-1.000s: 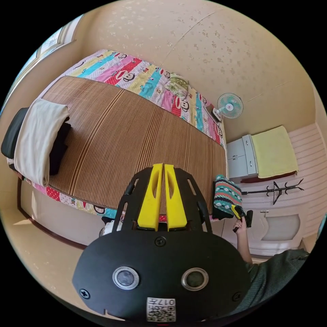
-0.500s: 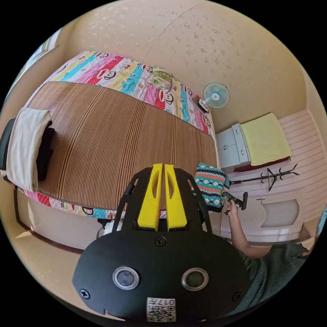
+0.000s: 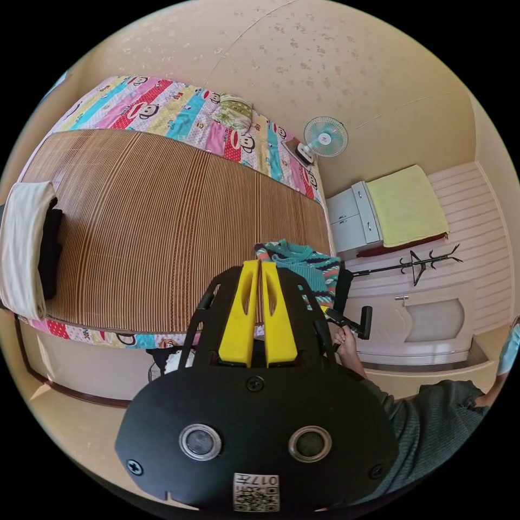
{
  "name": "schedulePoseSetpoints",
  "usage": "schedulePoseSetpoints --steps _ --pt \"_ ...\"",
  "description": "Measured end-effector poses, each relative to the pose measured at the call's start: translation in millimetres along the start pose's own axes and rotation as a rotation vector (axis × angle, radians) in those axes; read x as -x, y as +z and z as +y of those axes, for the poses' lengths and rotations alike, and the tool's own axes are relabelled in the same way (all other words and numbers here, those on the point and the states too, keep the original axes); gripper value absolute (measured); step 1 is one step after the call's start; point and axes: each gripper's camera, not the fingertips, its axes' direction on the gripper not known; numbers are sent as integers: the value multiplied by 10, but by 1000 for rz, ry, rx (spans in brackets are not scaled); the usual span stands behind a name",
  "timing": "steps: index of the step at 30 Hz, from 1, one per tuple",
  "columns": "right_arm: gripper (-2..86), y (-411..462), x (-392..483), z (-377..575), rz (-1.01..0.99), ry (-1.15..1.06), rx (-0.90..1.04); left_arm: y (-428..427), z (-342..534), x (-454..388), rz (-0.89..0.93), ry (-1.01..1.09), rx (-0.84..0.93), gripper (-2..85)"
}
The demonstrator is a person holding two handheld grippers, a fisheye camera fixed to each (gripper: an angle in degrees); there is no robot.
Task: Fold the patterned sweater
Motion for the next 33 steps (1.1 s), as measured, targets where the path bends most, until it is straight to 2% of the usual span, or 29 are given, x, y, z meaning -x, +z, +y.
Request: schedulePoseSetpoints --steps 3,7,10,14,17,21,25,28,31,33 --pt "42 -317 -289 172 2 67 -123 24 -102 242 0 -25 7 -9" --pt "40 -329 -871 437 49 175 -59 159 -243 526 4 -52 25 -3" --pt "42 -283 -1324 593 69 293 -56 518 -460 713 41 -55 98 31" --pt "43 -214 -1733 677 45 416 -77 1564 -911 788 143 -45 322 117" --pt "44 -204 -1969 693 6 483 -101 2518 -1244 748 138 -22 507 166" --pt "45 -228 -2111 606 48 481 -99 3748 -1603 943 146 -127 663 196" --pt "45 -203 -2215 449 87 429 -68 4532 -1669 1318 91 -243 766 199" --pt "44 -152 -2296 370 104 379 -31 4915 -1489 1560 232 -334 845 132" --pt "43 -78 -2343 289 37 310 8 4790 -1296 1802 454 -451 722 70" --pt "42 37 -2222 203 -70 175 56 4603 -1238 1779 829 -435 630 50"
